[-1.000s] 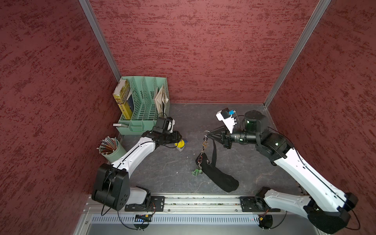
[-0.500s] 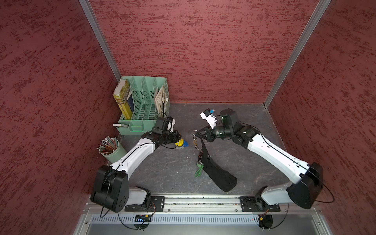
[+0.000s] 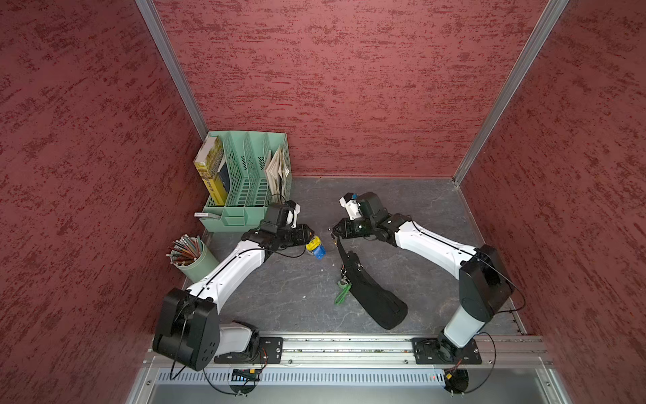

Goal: Remove the decoration from the bag
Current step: Place the bag at the center of the board.

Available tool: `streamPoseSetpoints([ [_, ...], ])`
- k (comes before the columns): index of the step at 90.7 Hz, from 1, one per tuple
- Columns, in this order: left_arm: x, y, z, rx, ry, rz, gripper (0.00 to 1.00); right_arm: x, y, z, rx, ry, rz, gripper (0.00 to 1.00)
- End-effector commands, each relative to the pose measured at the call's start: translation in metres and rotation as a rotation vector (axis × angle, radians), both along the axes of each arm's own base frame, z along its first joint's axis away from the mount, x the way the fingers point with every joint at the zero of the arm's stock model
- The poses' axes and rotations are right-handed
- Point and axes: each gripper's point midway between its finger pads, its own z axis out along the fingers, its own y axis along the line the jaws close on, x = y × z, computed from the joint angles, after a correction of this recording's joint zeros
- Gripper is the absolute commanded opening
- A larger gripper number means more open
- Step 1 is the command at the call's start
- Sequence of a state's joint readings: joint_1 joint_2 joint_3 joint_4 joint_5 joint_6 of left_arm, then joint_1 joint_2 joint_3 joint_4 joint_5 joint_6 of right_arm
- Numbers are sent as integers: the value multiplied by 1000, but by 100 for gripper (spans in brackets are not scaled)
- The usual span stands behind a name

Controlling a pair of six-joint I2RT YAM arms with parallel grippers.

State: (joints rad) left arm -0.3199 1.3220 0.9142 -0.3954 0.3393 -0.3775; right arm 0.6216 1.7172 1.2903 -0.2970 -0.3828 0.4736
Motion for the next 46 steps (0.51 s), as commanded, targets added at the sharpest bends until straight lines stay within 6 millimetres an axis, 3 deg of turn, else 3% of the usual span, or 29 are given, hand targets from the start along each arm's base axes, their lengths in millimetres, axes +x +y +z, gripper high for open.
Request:
streamPoseSetpoints([
  [1,0,-2,6,-14,-29,-8,44,23,-21,2,0,-4,-107,0],
  [15,1,-3,7,-18,-29,-9,45,38,-51,-4,-22,7,-167,6],
  [31,0,-4,10,-26,-31,-13,45,54,-81,4,-31,-17,-218,17],
  [46,1,-5,20,-45,-44,-6,46,53,-79,34,33,-87,-167,32],
])
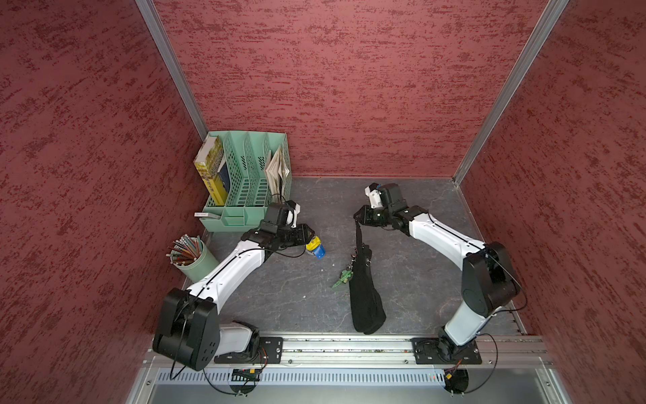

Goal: Remove the decoration from the bag
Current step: Place the bag at the center of the board, then place the decoration item at the center of the board.

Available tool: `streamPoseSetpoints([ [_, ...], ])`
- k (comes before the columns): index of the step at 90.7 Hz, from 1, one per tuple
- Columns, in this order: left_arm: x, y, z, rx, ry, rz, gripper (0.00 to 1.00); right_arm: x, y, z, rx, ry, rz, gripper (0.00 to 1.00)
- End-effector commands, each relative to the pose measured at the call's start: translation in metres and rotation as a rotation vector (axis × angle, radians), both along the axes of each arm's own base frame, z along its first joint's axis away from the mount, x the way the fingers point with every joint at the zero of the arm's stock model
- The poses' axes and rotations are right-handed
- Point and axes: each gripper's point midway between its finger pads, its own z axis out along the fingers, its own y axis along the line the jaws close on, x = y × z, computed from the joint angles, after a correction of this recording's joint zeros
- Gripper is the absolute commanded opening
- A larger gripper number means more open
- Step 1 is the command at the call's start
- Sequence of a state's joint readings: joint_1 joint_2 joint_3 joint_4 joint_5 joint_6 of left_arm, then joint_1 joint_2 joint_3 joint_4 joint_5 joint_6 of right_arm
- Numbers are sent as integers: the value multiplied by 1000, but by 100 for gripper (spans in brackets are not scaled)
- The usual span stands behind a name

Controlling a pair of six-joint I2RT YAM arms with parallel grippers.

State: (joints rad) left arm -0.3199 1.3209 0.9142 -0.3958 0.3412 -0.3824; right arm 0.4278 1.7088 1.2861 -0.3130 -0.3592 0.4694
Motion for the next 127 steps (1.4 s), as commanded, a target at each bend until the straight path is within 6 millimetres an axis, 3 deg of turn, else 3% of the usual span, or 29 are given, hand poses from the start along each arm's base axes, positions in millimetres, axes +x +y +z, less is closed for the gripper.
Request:
streamPoseSetpoints([
  [1,1,-5,21,-43,-48,-7,46,-4,2,38,53,-96,51,33],
  [20,5,-5,47,-110,-69,69,52,-19,18,69,177,-160,159,43],
  [33,7,-5,59,-152,-75,131,53,-44,46,94,345,-224,306,45],
  [49,10,-5,71,-204,-75,190,53,-74,82,100,386,-282,464,45],
  [67,9,-6,85,-263,-77,223,54,-98,109,109,412,-339,575,45],
  [104,3,-23,112,-366,-78,202,55,-104,133,106,403,-328,627,42],
  [127,-2,-37,120,-403,-78,169,55,-101,135,103,380,-324,615,38],
])
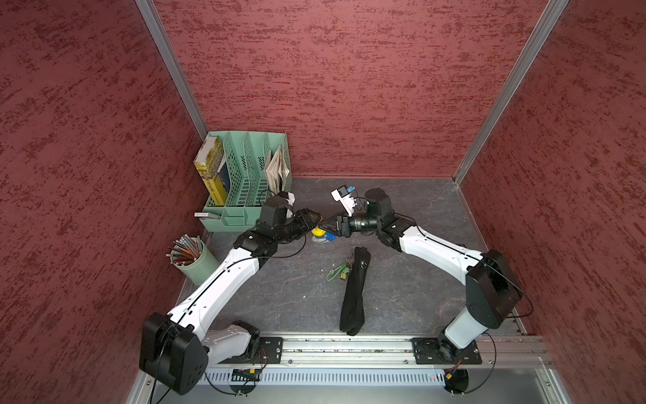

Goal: Remove the decoration from the bag
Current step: Place the decoration item at the center of the board.

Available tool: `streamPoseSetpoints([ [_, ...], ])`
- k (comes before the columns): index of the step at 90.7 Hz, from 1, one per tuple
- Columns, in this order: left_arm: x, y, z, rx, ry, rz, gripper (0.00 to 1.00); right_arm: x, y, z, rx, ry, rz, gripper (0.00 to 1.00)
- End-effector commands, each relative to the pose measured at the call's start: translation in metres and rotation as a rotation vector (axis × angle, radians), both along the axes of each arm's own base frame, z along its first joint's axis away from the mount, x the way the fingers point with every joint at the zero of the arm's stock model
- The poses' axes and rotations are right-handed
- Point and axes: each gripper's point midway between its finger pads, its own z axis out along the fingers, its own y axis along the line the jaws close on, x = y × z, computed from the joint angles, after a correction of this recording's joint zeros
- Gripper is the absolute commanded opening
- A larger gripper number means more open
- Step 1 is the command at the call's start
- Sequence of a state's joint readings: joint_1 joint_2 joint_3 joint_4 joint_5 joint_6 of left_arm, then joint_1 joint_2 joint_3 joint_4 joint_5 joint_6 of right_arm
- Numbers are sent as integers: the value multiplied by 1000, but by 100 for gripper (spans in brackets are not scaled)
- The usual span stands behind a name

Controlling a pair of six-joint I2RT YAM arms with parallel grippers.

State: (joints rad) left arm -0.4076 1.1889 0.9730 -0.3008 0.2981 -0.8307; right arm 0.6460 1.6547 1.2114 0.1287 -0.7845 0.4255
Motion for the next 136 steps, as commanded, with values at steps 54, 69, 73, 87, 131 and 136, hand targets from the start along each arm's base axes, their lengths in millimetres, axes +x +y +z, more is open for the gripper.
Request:
streamPoseSetpoints([
  [54,-9,-15,38,-62,-77,-54,55,8,0,5,-30,-49,-36,0],
  [69,-10,-13,39,-61,-81,-53,55,8,-2,5,-39,-60,-51,0],
  [73,-10,-11,40,-62,-81,-54,56,10,-4,2,-48,-55,-64,0],
  [87,-15,-9,50,-76,-117,-83,68,25,-15,-10,-65,-5,-124,0],
  [131,-19,2,51,-86,-114,-89,75,49,-33,-32,-110,63,-222,0],
  [136,-19,4,48,-76,-107,-89,75,51,-36,-35,-117,69,-236,0],
])
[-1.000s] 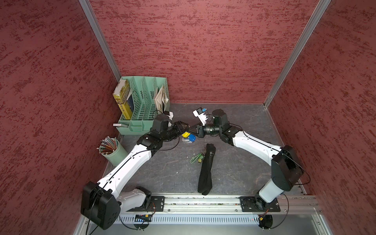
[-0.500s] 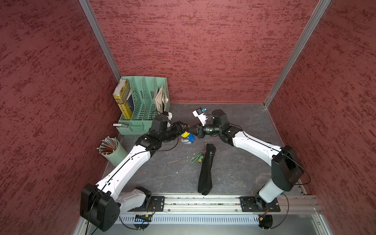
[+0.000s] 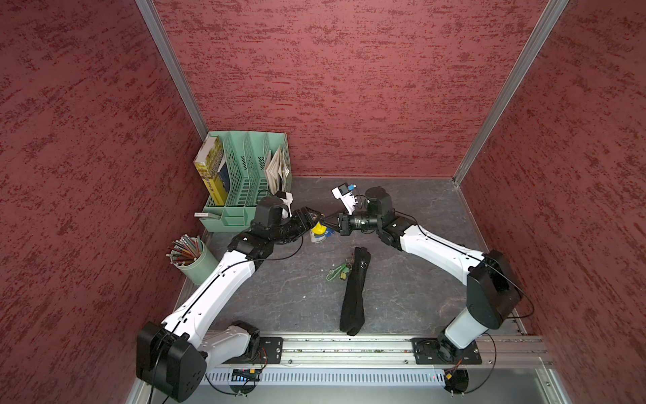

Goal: Remove the decoration from the bag
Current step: Place the decoration item at the center of the board.

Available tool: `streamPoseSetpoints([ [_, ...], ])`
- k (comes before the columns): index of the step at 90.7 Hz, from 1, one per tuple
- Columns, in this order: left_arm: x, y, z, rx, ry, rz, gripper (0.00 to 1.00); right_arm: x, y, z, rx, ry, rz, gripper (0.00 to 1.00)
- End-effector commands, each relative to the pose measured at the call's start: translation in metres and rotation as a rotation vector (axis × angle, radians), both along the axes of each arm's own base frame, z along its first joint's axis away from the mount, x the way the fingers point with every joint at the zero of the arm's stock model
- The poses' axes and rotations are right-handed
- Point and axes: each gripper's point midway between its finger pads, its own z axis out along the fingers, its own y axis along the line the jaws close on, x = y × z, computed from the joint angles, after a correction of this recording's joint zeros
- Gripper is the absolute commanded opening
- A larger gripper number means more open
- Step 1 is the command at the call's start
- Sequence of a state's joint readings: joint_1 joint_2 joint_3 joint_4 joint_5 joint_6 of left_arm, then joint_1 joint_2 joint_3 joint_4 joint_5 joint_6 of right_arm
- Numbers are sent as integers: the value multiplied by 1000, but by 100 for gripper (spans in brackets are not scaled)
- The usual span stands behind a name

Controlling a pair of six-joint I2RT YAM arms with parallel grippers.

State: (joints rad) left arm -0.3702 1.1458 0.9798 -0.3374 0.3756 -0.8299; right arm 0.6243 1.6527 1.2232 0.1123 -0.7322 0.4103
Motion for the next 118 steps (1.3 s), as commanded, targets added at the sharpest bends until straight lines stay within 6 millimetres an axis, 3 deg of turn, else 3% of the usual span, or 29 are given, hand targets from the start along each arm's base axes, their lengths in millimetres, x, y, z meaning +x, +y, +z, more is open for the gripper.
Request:
streamPoseSetpoints([
  [1,-9,-1,35,-35,-110,-56,75,35,-28,-36,-96,94,-172,0],
  [30,-12,2,33,-30,-108,-82,75,38,-33,-42,-102,107,-179,0],
  [37,-9,6,29,-21,-99,-72,75,29,-28,-35,-63,91,-118,0],
  [48,-4,12,24,-30,-83,-70,73,7,-28,-4,35,-23,-34,0],
  [59,-5,9,30,-20,-117,-134,73,-4,-36,10,33,-116,-21,22],
  [66,-6,7,32,-14,-144,-203,73,-9,-37,14,26,-145,-6,31],
  [88,-18,2,38,-3,-191,-449,68,-21,-35,33,40,-256,61,40],
  [102,-24,-1,40,32,-226,-530,68,-51,-24,39,57,-461,208,46],
  [118,-35,-11,42,21,-236,-614,68,-42,-21,45,7,-589,141,53],
])
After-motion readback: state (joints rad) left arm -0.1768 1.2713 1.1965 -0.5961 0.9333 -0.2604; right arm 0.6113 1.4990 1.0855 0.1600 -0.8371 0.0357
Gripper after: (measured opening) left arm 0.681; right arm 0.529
